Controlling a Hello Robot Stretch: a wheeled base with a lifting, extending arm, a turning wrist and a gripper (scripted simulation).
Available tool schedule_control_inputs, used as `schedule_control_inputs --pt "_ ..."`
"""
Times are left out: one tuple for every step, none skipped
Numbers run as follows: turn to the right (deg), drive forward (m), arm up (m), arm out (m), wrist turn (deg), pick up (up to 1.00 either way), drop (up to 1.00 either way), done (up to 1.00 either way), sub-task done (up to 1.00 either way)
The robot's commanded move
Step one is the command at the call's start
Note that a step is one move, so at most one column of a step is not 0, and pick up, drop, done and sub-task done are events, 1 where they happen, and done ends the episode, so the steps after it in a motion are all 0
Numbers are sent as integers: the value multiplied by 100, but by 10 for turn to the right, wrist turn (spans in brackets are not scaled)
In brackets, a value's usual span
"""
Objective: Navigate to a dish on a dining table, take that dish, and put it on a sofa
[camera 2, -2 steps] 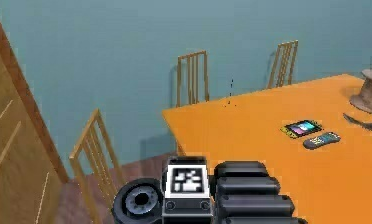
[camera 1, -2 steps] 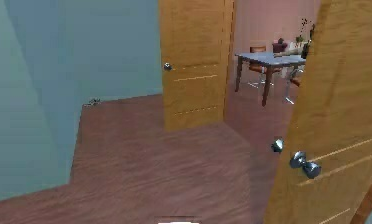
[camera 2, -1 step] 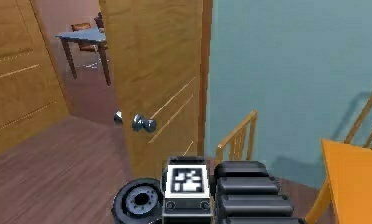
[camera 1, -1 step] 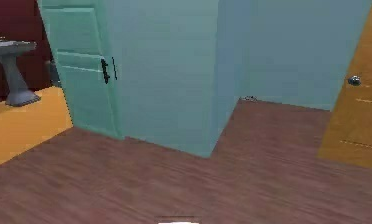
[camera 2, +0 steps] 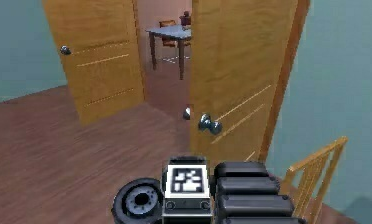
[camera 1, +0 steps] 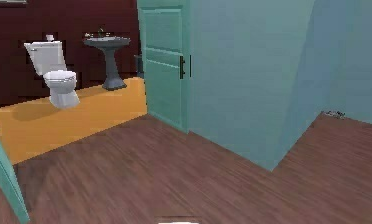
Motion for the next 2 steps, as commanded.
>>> schedule_control_inputs --pt "0 15 0 0 0 0 0 0 0" --pt "-180 0 0 0 0 0 0 0 0"
